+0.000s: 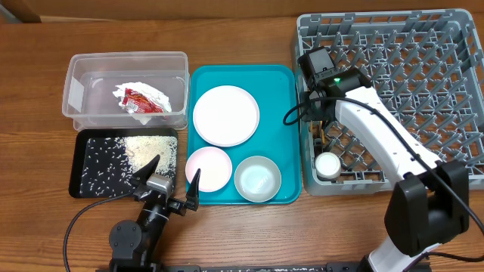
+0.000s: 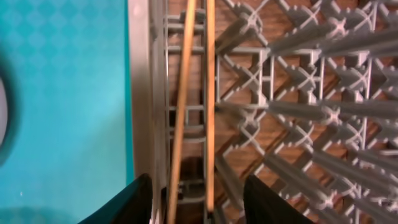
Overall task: Sort waste into correct bins and load items into the dishwasher
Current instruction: 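Lower the chopsticks into the dish rack and open right gripper, then reach right gripper to the white bowl and grasp its rim, then lift the white bowl and move it over the dish rack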
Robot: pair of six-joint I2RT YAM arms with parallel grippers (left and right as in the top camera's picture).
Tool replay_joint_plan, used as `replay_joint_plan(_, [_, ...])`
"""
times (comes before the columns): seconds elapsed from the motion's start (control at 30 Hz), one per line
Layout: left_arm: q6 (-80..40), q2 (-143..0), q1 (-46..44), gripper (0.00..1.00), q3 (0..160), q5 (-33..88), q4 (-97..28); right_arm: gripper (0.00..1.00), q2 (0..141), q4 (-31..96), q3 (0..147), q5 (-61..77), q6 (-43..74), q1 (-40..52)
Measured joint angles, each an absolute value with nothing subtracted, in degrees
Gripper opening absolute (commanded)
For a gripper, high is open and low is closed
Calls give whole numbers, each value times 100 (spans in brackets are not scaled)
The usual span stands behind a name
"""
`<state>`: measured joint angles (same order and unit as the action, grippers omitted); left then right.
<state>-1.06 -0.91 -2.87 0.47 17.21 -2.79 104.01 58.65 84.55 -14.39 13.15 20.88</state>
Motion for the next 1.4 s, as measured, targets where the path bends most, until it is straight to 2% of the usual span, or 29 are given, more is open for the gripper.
replay_joint_plan(0.2, [-106, -91, -287, 100, 47, 1721, -279, 51, 9719, 6130, 8468, -814, 1417, 2331])
replay_joint_plan(0.47, [-106, -91, -287, 100, 47, 1721, -279, 51, 9011, 6611, 8436, 209, 1437, 3114])
replay_joint_plan(0.6, [-106, -91, -287, 100, 47, 1719, -276, 51, 9030, 6073, 7535, 316, 1437, 3623])
replay_joint_plan(0.8, [-106, -91, -287, 100, 47, 1719, -276, 51, 9072, 4556, 5830, 32, 1463, 4042])
replay_joint_plan(0.87, [-106, -91, -287, 100, 47, 1721, -276, 42, 9076, 4139, 5435, -97, 1461, 4032])
replay_joint_plan(0.93, [-106, -91, -287, 100, 47, 1721, -279, 38, 9078, 3966, 5186, -178, 1470, 4016])
replay_joint_plan(0.97, [-106, -91, -287, 100, 47, 1721, -279, 30, 9078, 3968, 5118, -215, 1476, 4016])
replay_joint_plan(1.0, [-106, -91, -287, 100, 47, 1721, -279, 17, 9078, 3959, 5096, -228, 1448, 4014])
replay_joint_plan(1.07, [-106, -91, -287, 100, 47, 1721, -279, 4, 9078, 3940, 5089, -261, 1446, 4016])
replay_joint_plan(1.2, [-106, -91, -287, 100, 47, 1721, -279, 4, 9078, 4082, 5221, -314, 1538, 4001])
replay_joint_plan(1.4, [-106, -91, -287, 100, 47, 1721, -279, 4, 9056, 5085, 6023, -399, 1529, 4001])
